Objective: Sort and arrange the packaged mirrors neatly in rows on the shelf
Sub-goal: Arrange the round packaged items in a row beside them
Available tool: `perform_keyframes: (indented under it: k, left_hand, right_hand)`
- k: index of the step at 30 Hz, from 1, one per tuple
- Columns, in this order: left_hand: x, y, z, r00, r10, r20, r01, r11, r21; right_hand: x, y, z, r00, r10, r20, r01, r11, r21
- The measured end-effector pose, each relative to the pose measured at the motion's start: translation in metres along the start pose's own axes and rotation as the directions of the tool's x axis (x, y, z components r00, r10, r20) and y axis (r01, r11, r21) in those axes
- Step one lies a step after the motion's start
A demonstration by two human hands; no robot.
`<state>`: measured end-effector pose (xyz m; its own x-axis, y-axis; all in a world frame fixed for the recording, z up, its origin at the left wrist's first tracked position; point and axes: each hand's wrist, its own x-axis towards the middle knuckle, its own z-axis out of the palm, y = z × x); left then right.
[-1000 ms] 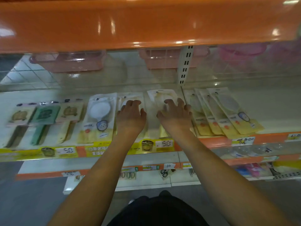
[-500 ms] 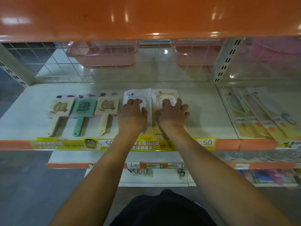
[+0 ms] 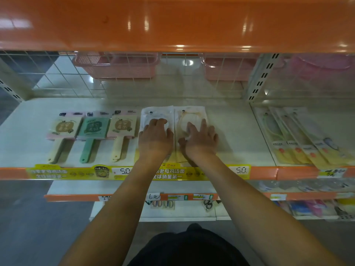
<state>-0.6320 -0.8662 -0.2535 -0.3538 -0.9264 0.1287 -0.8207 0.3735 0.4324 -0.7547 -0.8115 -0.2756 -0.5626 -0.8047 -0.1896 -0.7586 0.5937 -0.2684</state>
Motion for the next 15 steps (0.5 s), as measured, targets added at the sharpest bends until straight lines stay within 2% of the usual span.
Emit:
perform_keyframes:
  k: [10,15]
  left_hand:
    - [-0.003,0.005,0.002,1.0,-0.017,0.021,0.017,1.0,-0.004]
    - [-0.005,0.002,-0.001,1.0,-0.02,0.012,0.02,1.0,-0.002]
  right_hand:
    - [-0.01,0.004,0.005,0.999,-0.014,-0.043,0.016,0.999,0.046]
    - [-0.012,0.003,0.001,1.0,-0.009,-0.016,0.01,0.998,0.057]
